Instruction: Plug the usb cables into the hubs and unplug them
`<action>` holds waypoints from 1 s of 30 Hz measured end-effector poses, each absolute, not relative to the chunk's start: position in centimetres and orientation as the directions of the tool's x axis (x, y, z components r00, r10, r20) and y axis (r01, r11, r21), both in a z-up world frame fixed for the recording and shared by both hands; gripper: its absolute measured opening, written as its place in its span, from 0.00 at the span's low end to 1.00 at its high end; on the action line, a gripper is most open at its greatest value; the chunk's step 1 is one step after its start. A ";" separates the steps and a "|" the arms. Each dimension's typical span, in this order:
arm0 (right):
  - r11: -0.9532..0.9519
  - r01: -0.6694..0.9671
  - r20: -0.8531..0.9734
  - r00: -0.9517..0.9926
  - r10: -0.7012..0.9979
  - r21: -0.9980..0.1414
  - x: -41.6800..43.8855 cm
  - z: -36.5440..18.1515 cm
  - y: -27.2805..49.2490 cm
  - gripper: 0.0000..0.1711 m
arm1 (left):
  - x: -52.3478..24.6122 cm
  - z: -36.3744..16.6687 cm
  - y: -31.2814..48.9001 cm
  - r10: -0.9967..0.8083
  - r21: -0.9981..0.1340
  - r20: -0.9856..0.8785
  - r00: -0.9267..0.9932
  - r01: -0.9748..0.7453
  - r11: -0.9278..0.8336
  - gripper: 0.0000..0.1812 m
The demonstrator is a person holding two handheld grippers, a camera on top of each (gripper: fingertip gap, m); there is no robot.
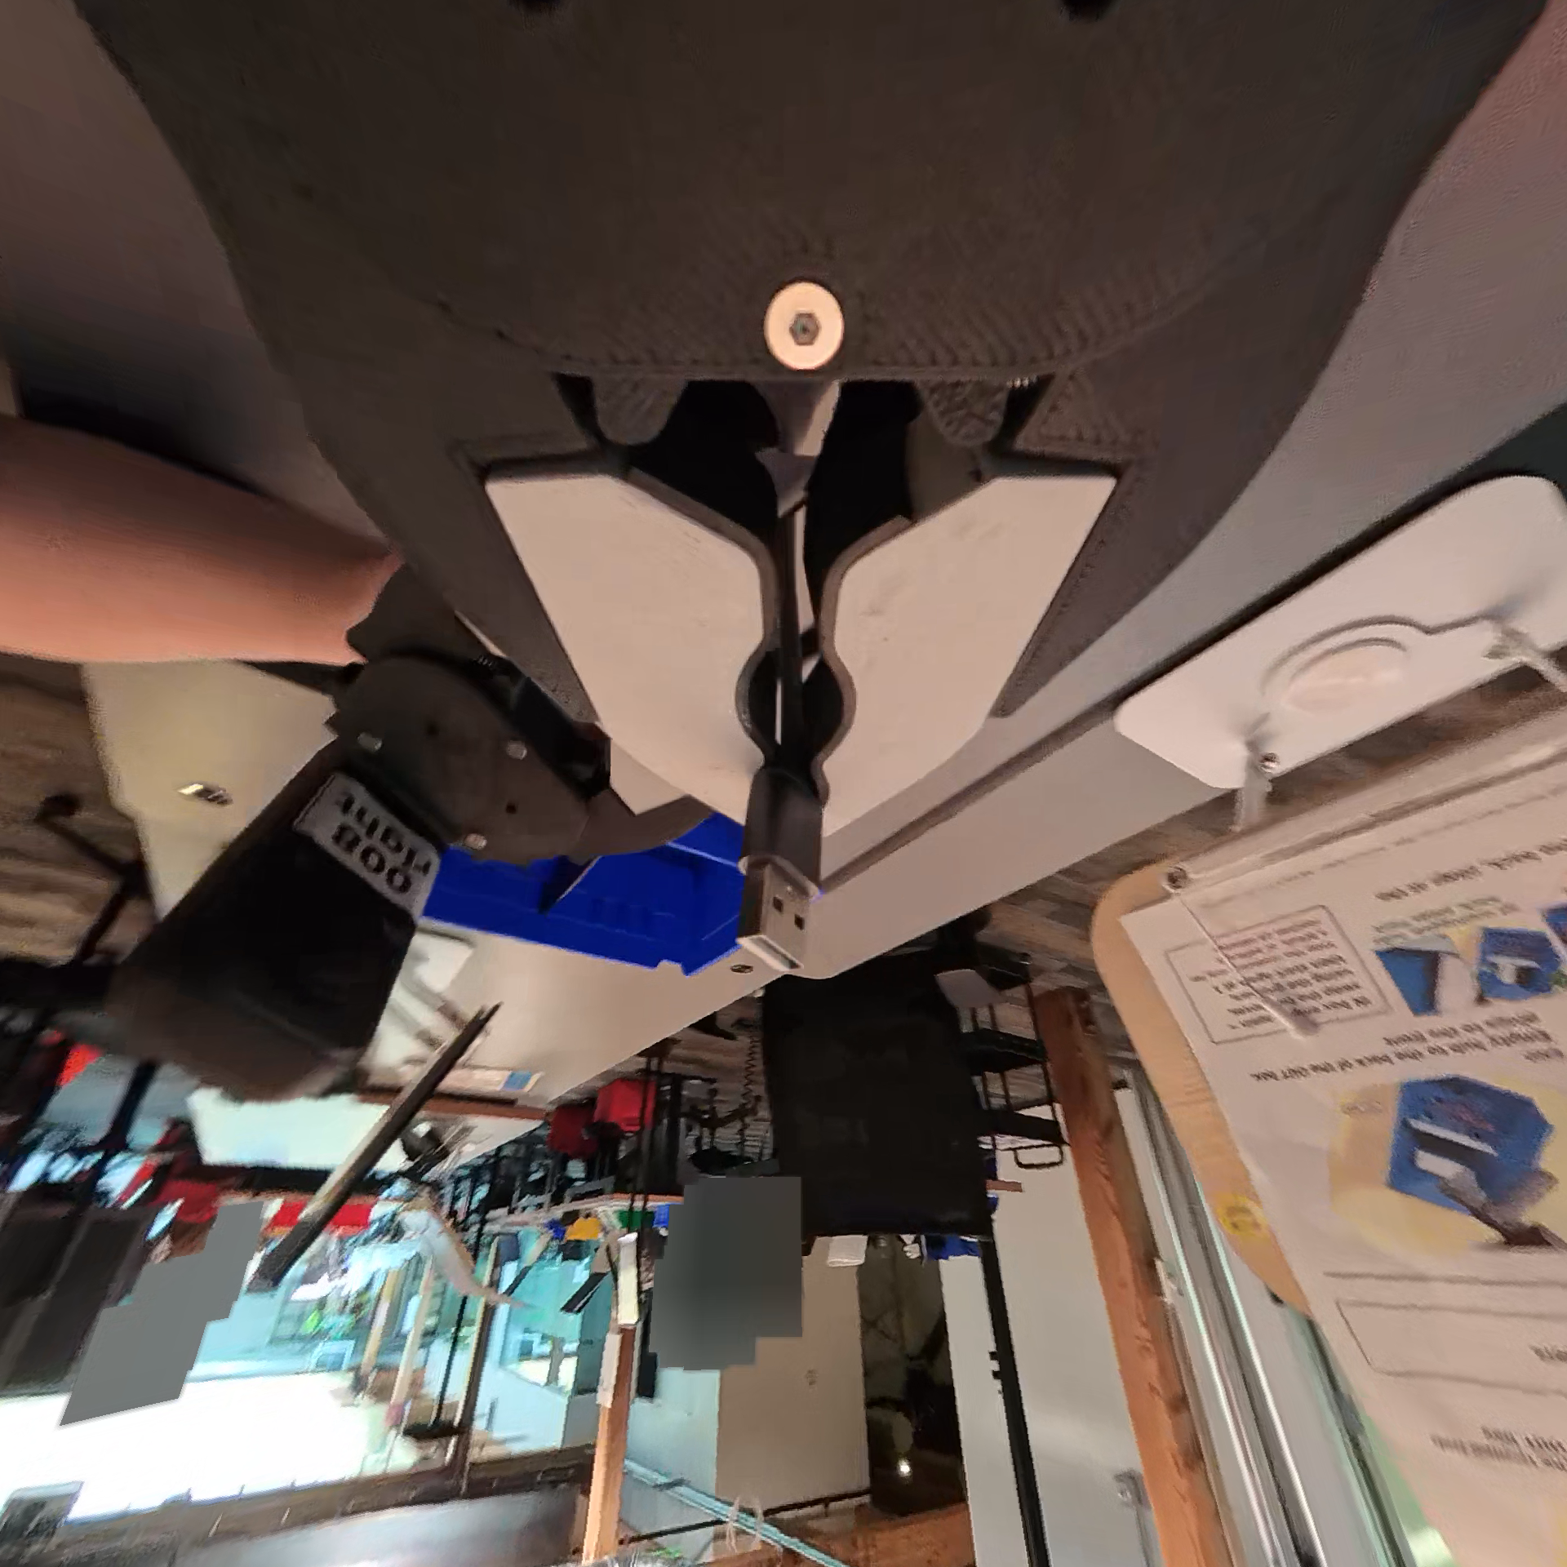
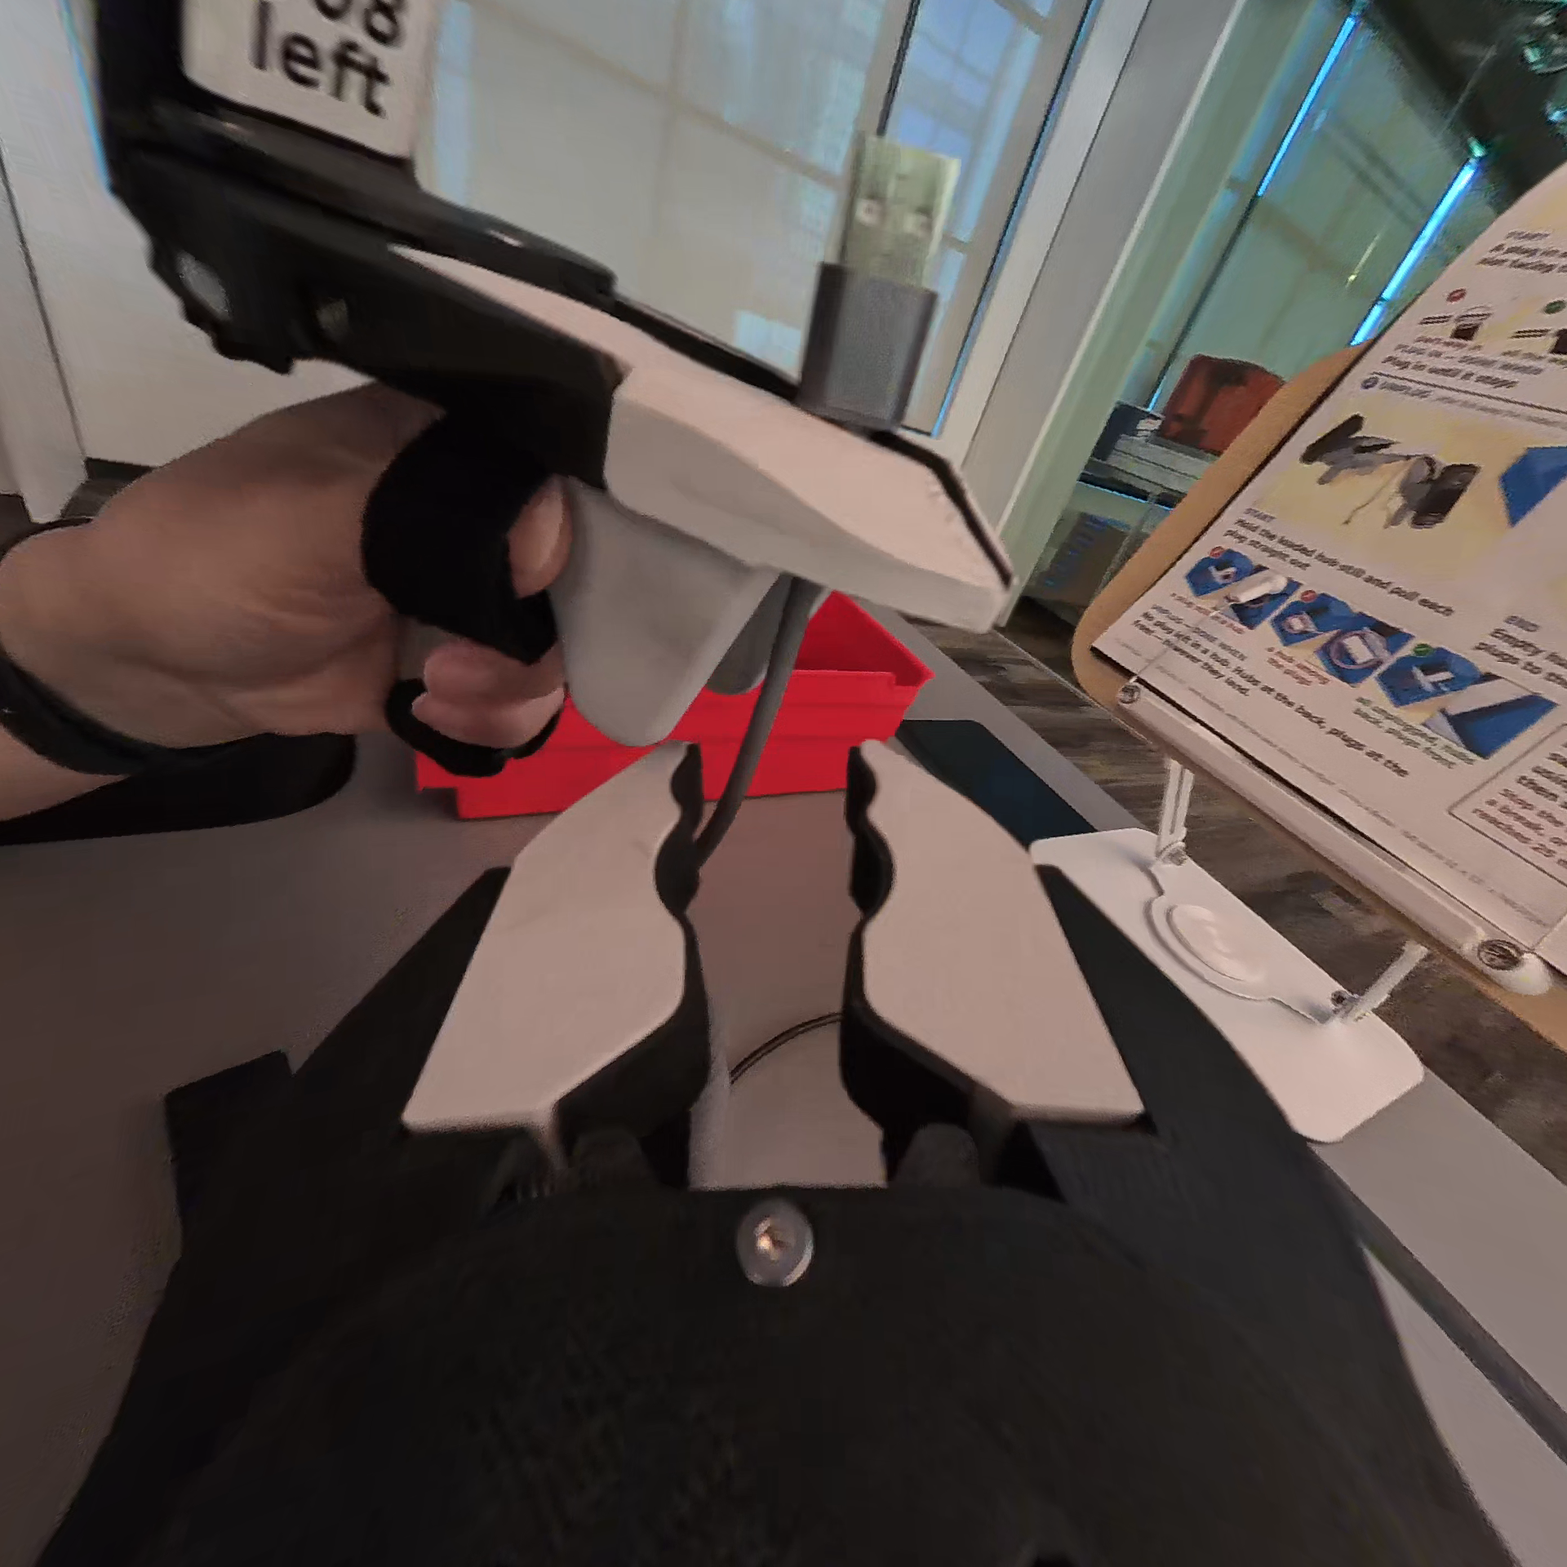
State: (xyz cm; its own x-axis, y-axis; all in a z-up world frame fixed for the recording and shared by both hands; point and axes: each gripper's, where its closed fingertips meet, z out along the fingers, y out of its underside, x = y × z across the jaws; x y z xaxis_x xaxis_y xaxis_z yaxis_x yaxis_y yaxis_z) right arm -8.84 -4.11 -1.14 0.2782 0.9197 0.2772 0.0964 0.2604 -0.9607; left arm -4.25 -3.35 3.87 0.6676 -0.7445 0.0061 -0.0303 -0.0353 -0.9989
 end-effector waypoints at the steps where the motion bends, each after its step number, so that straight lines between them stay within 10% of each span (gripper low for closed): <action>1: 0.256 0.098 0.273 0.255 0.928 -0.962 -8.9 -1.3 -4.5 0.09 | -4.1 3.9 -3.5 -0.765 -0.997 0.066 0.641 0.016 -0.073 0.00; 30: 0.351 0.518 0.575 0.372 0.729 -0.780 -6.2 -2.7 -0.3 0.03 | -9.0 3.3 -3.5 -0.677 -0.933 0.173 0.716 -0.101 -0.345 0.29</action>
